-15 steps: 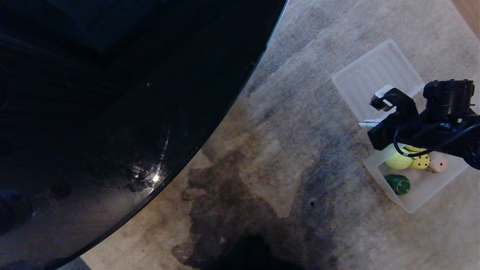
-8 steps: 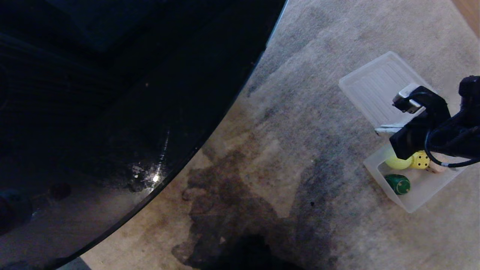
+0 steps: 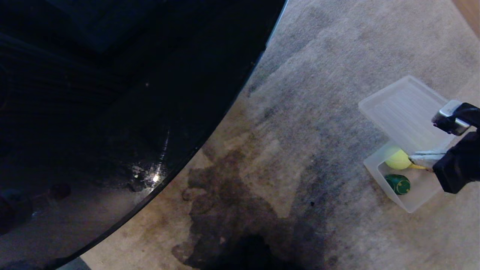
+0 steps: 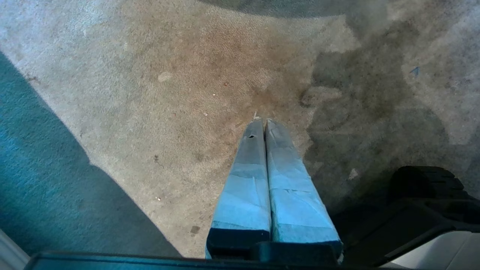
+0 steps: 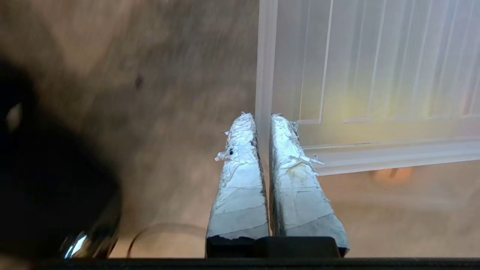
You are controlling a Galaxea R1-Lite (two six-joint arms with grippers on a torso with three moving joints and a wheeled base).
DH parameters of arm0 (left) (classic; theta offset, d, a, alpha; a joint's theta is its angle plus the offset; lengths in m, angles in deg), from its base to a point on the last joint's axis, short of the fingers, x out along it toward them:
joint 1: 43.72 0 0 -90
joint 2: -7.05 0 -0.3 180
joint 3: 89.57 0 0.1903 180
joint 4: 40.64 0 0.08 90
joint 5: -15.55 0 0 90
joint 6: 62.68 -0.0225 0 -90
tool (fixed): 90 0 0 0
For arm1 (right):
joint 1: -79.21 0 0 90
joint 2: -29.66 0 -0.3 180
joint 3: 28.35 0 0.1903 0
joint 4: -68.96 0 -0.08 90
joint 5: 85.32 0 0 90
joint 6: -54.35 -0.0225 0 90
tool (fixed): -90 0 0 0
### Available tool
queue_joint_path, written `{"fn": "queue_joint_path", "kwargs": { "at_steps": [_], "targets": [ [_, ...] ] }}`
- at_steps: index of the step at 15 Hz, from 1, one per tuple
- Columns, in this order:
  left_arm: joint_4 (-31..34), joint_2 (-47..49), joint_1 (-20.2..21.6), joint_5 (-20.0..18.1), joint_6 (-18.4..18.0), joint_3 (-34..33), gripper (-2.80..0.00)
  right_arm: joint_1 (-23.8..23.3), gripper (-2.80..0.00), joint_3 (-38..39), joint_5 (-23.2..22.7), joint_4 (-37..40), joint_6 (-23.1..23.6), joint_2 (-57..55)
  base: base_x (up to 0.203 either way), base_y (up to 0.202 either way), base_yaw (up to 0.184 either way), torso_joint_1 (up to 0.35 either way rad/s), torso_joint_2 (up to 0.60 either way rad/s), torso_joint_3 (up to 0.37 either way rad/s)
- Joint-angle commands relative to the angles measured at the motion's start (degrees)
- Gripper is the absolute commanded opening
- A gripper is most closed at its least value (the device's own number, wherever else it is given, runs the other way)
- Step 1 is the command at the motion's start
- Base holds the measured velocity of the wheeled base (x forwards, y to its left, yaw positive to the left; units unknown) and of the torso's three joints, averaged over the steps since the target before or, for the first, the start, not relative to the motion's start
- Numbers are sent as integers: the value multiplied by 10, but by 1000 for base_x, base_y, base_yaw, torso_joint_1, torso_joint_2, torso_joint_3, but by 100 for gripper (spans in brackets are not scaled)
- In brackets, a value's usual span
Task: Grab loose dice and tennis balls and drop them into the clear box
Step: Close the lid
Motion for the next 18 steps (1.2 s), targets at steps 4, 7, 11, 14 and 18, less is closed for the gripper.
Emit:
{"fn": "queue_joint_path", "kwargs": {
  "at_steps": [4, 7, 11, 14, 18],
  "targets": [
    [0, 0, 0, 0, 0, 0, -280, -42, -280, 90, -2, 31, 4, 56, 0, 0, 0, 0, 0, 0],
    [0, 0, 0, 0, 0, 0, -280, -51, -280, 122, -3, 30, 4, 49, 0, 0, 0, 0, 0, 0],
    [0, 0, 0, -1, 0, 0, -280, -68, -280, 130, -5, 10, 3, 37, 0, 0, 0, 0, 0, 0],
    [0, 0, 0, 0, 0, 0, -280, -80, -280, 141, -5, 2, 4, 16, 0, 0, 0, 0, 0, 0],
    [0, 0, 0, 0, 0, 0, -280, -79, -280, 142, -8, 2, -34, 18, 0, 0, 0, 0, 0, 0]
  ]
}}
